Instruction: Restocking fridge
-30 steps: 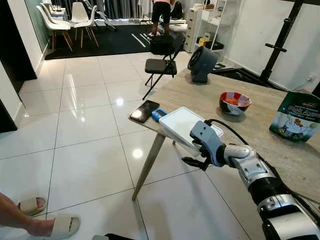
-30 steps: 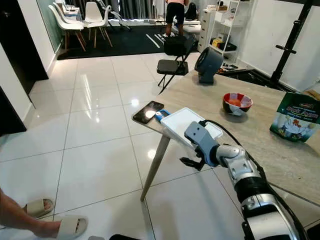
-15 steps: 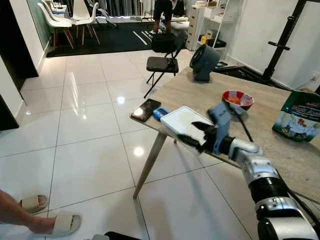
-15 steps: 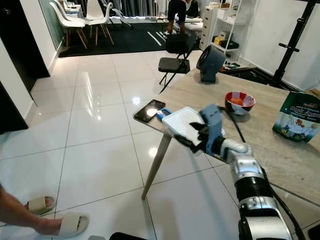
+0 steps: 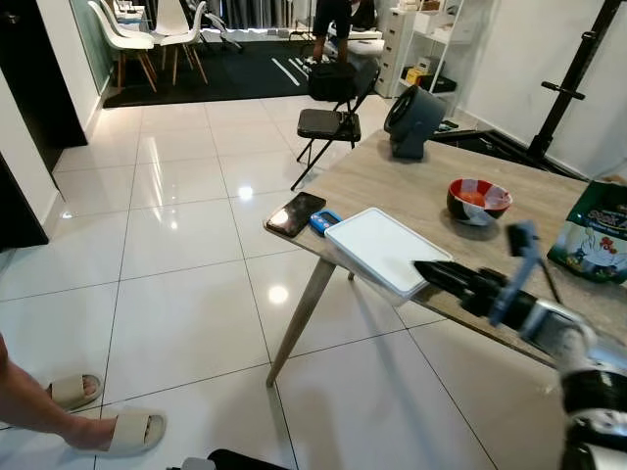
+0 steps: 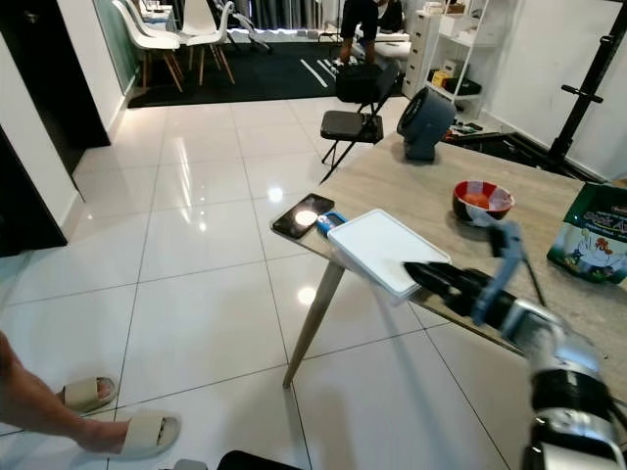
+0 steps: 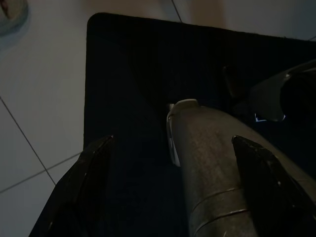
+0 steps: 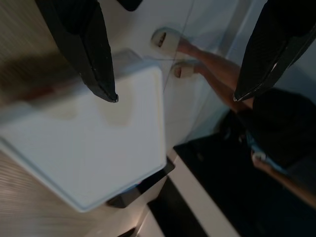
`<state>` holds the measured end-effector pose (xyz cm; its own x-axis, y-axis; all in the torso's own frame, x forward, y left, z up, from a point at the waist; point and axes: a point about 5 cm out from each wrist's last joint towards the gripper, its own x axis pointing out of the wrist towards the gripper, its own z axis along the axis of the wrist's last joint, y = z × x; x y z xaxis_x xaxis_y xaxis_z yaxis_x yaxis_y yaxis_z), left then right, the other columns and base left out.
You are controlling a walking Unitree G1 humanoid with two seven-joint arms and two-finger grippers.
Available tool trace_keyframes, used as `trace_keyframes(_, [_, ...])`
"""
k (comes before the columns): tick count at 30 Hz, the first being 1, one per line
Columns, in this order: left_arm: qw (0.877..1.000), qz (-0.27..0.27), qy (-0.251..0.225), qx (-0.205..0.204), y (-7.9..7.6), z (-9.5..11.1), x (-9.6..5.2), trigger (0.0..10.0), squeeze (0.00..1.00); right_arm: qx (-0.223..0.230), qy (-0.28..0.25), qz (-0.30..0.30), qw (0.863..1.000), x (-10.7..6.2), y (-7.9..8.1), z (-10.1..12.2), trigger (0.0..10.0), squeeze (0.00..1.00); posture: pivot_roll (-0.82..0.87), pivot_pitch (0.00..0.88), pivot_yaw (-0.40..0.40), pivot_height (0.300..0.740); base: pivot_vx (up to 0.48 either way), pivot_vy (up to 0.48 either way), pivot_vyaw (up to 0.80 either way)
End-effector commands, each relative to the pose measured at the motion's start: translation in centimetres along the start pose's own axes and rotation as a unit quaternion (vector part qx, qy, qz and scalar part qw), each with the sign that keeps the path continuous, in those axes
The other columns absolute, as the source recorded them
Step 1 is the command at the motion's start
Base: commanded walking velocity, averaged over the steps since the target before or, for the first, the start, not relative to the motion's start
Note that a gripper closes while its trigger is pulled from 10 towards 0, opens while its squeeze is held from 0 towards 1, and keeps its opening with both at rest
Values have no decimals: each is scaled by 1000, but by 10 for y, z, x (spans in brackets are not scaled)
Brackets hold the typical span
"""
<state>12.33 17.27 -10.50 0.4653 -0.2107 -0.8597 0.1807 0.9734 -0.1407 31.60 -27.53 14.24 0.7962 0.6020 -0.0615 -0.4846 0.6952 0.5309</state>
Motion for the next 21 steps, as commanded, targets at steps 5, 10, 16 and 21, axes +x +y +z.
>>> trace_keyframes(5, [1000, -5, 23, 0, -3, -12, -2, 10000, 0, 21, 56, -5, 998, -24, -9, -15, 10000, 0, -99, 0, -38, 740, 0, 0, 0])
trace_keyframes(10, [1000, -5, 26, 2, -3, -13, -2, 10000, 0, 23, 124, -18, 992, -36, -14, -40, 10000, 0, -110, 0, -39, 740, 0, 0, 0])
trace_keyframes(16, [999, -7, 31, 4, -4, -15, -2, 10000, 0, 118, 195, -32, 973, -47, -21, -101, 10000, 0, -127, 0, -50, 740, 0, 0, 0])
trace_keyframes(21, [999, -8, 33, 4, -5, -17, -2, 10000, 0, 150, 177, -35, 972, -42, -19, -110, 10000, 0, -131, 0, -52, 740, 0, 0, 0])
